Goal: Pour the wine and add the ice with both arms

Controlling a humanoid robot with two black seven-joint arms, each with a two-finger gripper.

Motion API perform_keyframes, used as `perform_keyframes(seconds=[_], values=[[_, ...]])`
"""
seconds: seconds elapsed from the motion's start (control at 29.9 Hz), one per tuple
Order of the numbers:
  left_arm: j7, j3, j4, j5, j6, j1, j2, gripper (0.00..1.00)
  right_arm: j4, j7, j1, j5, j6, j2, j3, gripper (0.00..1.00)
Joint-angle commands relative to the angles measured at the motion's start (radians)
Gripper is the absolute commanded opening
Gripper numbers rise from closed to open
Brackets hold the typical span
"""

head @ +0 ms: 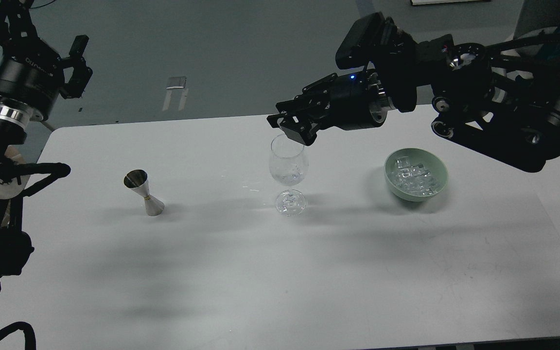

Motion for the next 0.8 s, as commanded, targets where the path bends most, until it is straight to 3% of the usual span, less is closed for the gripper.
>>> perform_keyframes(seconds=[0.0, 0.77], values=[[0.000, 0.002, -0.002, 0.000, 0.000, 0.001, 0.000, 0.98, -0.019, 0.004, 0.014, 0.016, 0.027, 0.005, -0.002, 0.01], [-0.002, 0.002, 0.000, 0.000, 0.000, 0.001, -0.008, 0.98, -0.121, 0.009, 0.012, 0.016, 0.029, 0.081, -0.077, 0.02]])
